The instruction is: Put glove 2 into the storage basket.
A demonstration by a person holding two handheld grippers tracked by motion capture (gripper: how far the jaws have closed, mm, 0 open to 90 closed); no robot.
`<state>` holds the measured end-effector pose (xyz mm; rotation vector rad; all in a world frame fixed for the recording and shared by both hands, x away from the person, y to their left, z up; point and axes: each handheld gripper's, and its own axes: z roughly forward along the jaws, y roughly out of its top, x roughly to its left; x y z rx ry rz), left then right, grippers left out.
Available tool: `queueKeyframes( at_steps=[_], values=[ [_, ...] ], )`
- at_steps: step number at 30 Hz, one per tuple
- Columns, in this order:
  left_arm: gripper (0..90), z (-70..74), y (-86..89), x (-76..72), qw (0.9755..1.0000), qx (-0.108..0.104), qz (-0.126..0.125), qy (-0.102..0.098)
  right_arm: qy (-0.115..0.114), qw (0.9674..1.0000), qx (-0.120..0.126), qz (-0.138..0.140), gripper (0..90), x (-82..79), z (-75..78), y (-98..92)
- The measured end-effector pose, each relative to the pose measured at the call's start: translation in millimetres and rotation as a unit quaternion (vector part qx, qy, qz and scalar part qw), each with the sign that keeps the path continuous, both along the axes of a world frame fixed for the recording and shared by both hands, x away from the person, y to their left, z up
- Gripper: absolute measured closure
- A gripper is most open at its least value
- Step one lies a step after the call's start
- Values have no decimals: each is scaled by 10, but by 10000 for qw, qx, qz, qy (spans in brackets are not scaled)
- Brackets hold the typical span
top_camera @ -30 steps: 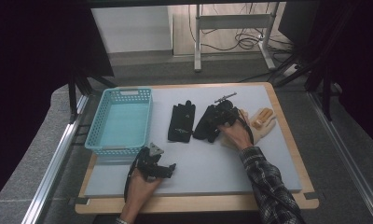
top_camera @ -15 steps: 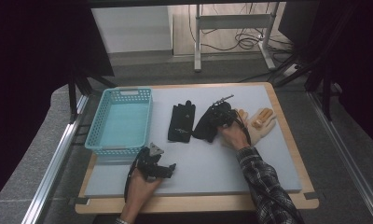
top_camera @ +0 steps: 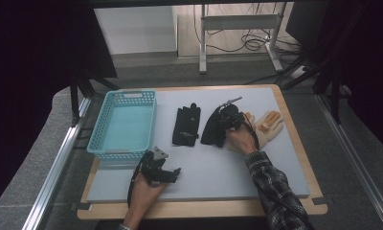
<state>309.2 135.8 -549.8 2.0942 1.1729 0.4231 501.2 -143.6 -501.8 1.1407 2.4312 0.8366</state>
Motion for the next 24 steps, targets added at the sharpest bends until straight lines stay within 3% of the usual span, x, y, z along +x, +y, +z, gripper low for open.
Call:
queueKeyframes(
  at_steps=[5,10,11,14,15,17,18,20,22,24],
  values=[
    [48,3,4,0,10000,39,-16,12,-154,9996,173,189,775,-156,229,-13],
    [47,2,4,1,10000,27,-19,7,-177,9971,591,444,774,-379,505,-39],
    [47,2,4,1,10000,27,-19,7,-177,9971,591,444,774,-379,505,-39],
    [47,3,4,0,10000,27,-19,9,-230,9955,676,616,772,-537,618,-39],
    [47,2,3,0,10000,25,-17,8,-243,9944,717,739,770,-664,668,-34],
    [47,2,4,1,10000,31,-21,3,-236,9941,717,783,770,-737,686,-26],
    [47,3,4,1,10000,35,-25,3,-225,9934,727,861,767,-891,703,-18],
    [47,2,3,1,10000,28,-19,2,-205,9929,757,891,767,-949,700,-18],
    [47,1,2,1,10000,19,-9,-4,-90,9908,883,1026,762,-1186,634,-27],
    [47,1,2,1,10000,15,-10,-5,-37,9902,910,1060,760,-1302,562,-26]
  ],
)
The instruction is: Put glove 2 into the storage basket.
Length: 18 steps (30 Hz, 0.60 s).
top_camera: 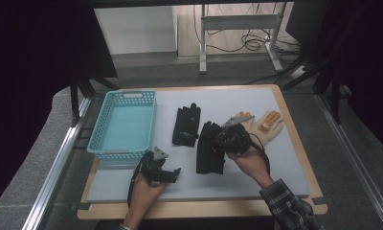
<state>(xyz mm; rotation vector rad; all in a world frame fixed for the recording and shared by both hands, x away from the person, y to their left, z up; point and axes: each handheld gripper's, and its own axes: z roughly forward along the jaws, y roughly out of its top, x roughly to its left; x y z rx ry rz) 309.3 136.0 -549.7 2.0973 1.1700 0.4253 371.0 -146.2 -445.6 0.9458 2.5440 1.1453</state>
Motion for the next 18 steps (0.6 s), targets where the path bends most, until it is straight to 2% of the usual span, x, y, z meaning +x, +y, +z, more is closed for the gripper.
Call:
queueKeyframes(
  at_steps=[1,3,4,6,7,10,11,14,16,18],
  values=[
    [47,0,0,0,10000,0,0,0,0,10000,0,0,760,0,0,0],
    [47,1,0,0,10000,7,0,3,9,10000,-52,66,758,-116,-115,1],
    [47,0,0,0,10000,8,2,1,0,9999,-109,71,758,-188,-228,6],
    [47,0,-1,-2,10000,-2,13,8,65,9998,-129,99,756,-227,-346,12],
    [47,0,-1,-2,10000,-2,13,8,65,9998,-129,99,756,-227,-346,12],
    [47,0,-2,-2,10000,-5,16,4,236,9994,-159,183,721,-272,-550,27],
    [47,0,-2,-2,10000,-6,17,4,236,9994,-159,183,721,-272,-550,27],
    [48,0,-2,-3,10000,-6,16,2,191,9994,-193,235,602,-290,-592,18],
    [47,0,-2,-3,10000,-7,16,3,63,9997,-163,183,521,-264,-515,-49],
    [48,0,-2,-2,10000,-4,15,7,47,9998,-133,133,509,-246,-481,-78]
  ],
)
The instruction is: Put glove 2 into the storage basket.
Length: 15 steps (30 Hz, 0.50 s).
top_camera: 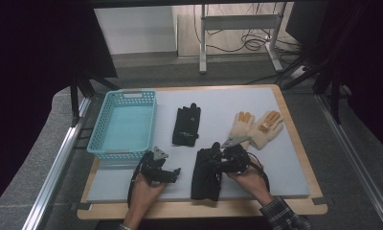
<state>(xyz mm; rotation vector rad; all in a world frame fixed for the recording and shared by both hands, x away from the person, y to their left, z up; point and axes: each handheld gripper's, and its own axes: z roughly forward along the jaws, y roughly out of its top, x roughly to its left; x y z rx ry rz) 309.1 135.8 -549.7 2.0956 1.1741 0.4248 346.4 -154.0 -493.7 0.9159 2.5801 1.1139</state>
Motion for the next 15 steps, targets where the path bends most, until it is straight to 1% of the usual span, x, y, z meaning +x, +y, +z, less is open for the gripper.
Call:
queueKeyframes(
  at_steps=[2,3,6,10,11,14,15],
  values=[
    [47,0,0,0,10000,3,-3,1,-92,9999,0,-96,492,43,49,-58],
    [47,2,3,1,10000,17,-15,7,-107,9999,5,-134,477,80,67,-95],
    [47,2,5,2,10000,28,-24,2,-112,9998,-40,-155,460,128,64,-119],
    [47,3,5,3,10000,27,-25,3,-139,9997,-33,-173,426,192,58,-119],
    [47,3,5,3,10000,28,-26,4,-180,9997,-16,-189,411,222,72,-104],
    [47,3,5,3,10000,28,-26,4,-233,9996,-5,-187,390,245,93,-85],
    [47,3,5,3,10000,26,-25,2,-291,9994,-2,-170,375,274,123,-53]
  ],
)
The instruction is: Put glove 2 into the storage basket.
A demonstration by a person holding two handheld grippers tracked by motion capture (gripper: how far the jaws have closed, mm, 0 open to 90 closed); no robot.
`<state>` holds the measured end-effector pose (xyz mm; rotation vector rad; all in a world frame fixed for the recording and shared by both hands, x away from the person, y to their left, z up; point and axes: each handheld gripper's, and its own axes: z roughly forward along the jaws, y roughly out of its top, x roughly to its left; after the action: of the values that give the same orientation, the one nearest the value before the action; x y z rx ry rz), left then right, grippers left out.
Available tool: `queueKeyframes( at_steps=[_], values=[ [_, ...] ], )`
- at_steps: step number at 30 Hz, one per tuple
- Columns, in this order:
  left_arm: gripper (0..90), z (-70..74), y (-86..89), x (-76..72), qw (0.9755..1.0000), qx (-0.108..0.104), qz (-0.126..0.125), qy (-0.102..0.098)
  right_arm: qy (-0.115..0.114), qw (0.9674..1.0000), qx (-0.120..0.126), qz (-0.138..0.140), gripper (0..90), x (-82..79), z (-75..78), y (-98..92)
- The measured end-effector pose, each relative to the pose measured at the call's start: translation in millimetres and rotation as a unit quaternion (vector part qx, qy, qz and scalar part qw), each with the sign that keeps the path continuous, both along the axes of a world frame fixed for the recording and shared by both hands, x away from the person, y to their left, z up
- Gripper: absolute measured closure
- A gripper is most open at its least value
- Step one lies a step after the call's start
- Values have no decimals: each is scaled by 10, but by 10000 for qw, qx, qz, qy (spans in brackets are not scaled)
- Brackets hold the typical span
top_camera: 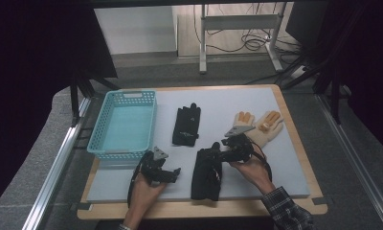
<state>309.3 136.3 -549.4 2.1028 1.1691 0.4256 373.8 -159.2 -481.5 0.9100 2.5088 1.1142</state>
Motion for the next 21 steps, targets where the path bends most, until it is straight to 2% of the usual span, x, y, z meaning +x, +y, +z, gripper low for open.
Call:
queueKeyframes(
  at_steps=[7,9,12,21],
  values=[
    [48,-2,-4,-3,10000,-26,18,3,-26,10000,-45,26,373,106,32,99],
    [48,0,-1,-2,10000,-6,3,7,79,9999,-37,53,419,169,3,128],
    [48,0,0,-2,10000,-5,1,6,117,9999,-25,65,442,199,-20,137],
    [48,-4,-6,-3,10000,-44,25,-7,104,9998,-93,110,467,362,-57,281]
  ],
)
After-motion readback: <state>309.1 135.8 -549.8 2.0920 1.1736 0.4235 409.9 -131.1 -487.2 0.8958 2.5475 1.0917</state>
